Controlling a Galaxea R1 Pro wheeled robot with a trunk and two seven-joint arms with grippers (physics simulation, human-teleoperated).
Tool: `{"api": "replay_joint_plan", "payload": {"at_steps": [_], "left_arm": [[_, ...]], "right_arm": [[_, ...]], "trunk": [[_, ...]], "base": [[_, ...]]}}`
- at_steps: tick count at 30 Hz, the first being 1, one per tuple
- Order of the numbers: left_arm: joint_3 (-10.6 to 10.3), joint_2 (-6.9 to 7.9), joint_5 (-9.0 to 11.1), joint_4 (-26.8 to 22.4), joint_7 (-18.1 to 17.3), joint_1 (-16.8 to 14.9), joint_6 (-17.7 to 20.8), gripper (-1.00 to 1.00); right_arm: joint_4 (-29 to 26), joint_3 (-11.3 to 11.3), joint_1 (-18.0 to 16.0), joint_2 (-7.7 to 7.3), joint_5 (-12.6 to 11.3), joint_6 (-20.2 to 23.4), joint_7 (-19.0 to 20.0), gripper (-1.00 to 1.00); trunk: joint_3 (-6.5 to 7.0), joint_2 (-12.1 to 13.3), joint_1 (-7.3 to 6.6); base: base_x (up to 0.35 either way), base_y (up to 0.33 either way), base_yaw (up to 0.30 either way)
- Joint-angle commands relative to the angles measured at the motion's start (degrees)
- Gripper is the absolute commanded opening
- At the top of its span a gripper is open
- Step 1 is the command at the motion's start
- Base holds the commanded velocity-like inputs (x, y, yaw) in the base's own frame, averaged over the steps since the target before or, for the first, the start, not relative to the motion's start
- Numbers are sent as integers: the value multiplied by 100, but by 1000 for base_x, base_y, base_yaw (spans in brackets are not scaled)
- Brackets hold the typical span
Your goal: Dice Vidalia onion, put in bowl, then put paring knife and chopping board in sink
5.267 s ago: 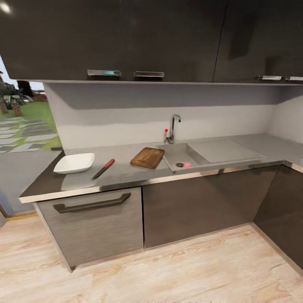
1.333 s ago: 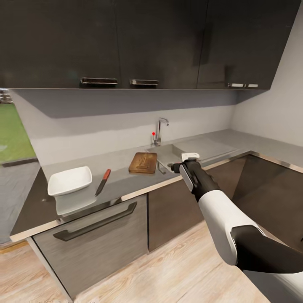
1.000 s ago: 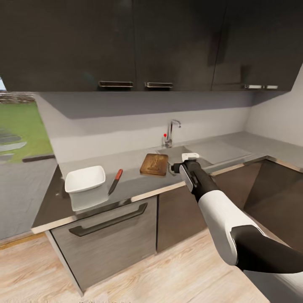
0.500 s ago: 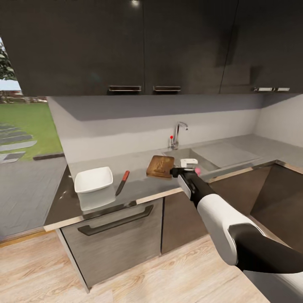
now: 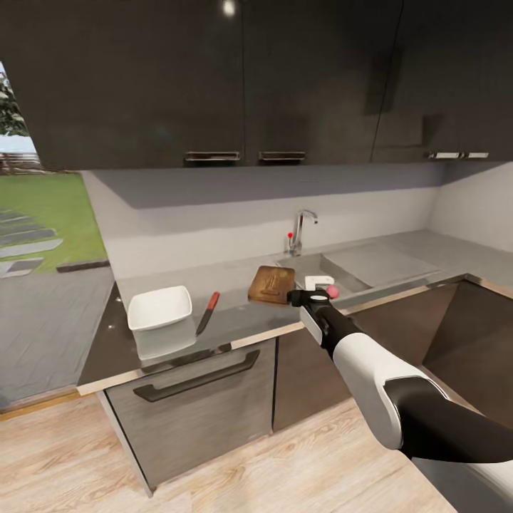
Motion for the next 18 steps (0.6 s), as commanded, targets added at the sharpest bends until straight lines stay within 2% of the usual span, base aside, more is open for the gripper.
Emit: {"api": "replay_joint_plan", "payload": {"at_steps": [1,18], "left_arm": [[3,4,10,-1,3,1,-10,100],[2,-8,81,276,-31,1,-34,100]], "right_arm": [[-11,18,-2,0,-2,39,-26,100],[48,23,-2,0,-4,31,104,100]], "trunk": [[12,37,-22],[317,719,-395]], "base": [[0,0,0],[0,0,0]]}}
